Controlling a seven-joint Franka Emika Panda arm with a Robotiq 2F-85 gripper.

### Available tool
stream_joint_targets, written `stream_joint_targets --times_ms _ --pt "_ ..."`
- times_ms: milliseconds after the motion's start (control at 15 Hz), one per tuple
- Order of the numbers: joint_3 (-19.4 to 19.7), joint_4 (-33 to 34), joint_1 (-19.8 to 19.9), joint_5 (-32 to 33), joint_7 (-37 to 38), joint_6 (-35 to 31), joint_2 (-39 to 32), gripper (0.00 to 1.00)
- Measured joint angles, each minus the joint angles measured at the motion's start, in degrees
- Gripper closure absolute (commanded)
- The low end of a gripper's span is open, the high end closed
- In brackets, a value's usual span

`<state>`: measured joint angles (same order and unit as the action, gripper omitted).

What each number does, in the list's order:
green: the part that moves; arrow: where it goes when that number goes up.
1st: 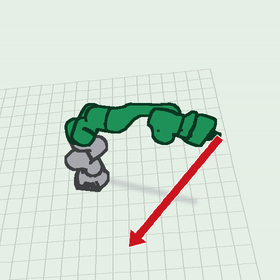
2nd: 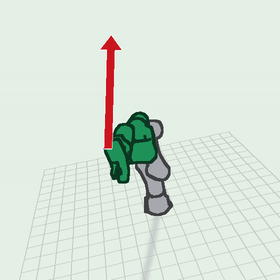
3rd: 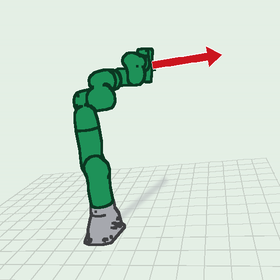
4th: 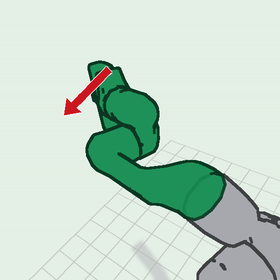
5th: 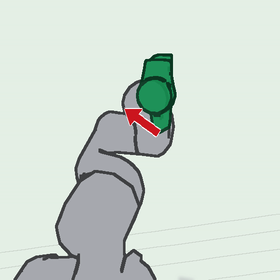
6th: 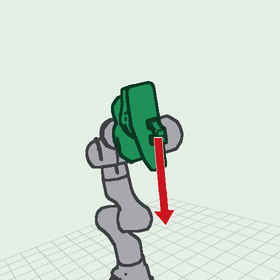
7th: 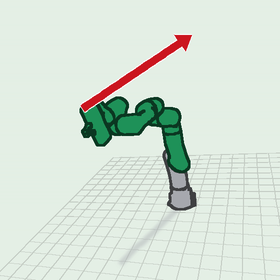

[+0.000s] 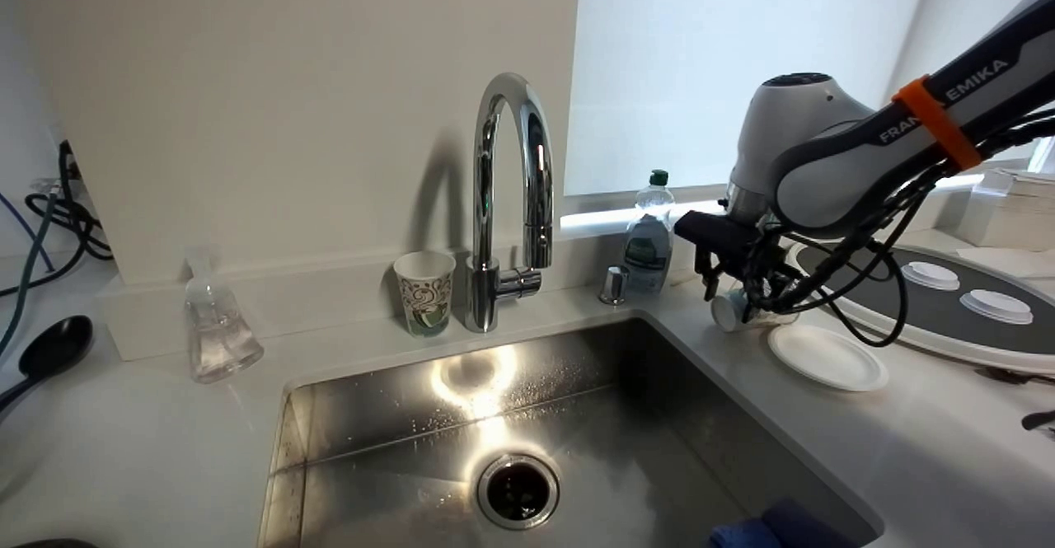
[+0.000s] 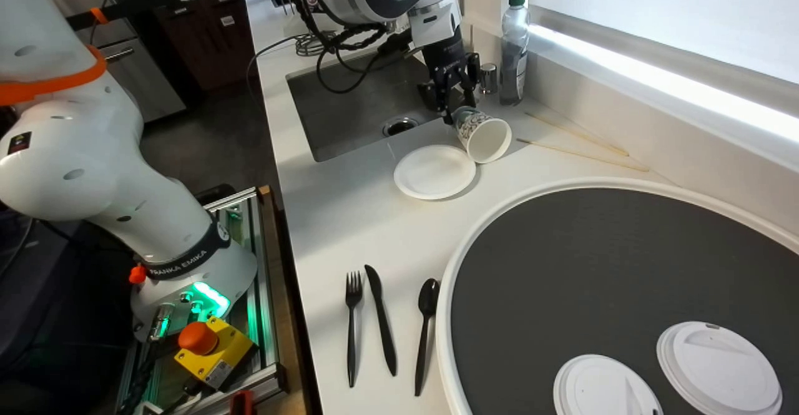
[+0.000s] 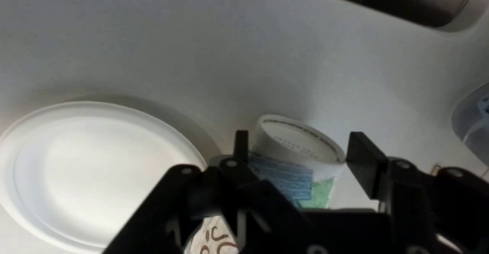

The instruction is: Put the cup upside down on the plate

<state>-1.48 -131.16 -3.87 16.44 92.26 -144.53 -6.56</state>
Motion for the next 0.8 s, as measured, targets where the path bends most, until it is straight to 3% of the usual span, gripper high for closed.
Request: stream_joint_targets --times_ms 267,400,467,667,733,800 --pt "0.10 0.03 -0.16 0.36 0.00 -0.05 0.01 0.74" --pt "0.14 0.02 -0.19 0.38 0.00 -0.05 -0.04 0.95" --pt "0.19 0.02 -0.19 0.38 0.00 -0.05 -0.07 1.00" --pt "0.60 0.09 -0.18 0.38 0.00 -0.05 -0.08 0.98" --pt "0.78 0.18 -0.18 0.38 0.00 -0.05 -0.08 0.81" --pt "0.97 0.31 -0.18 0.38 0.00 -0.05 -0.07 0.72"
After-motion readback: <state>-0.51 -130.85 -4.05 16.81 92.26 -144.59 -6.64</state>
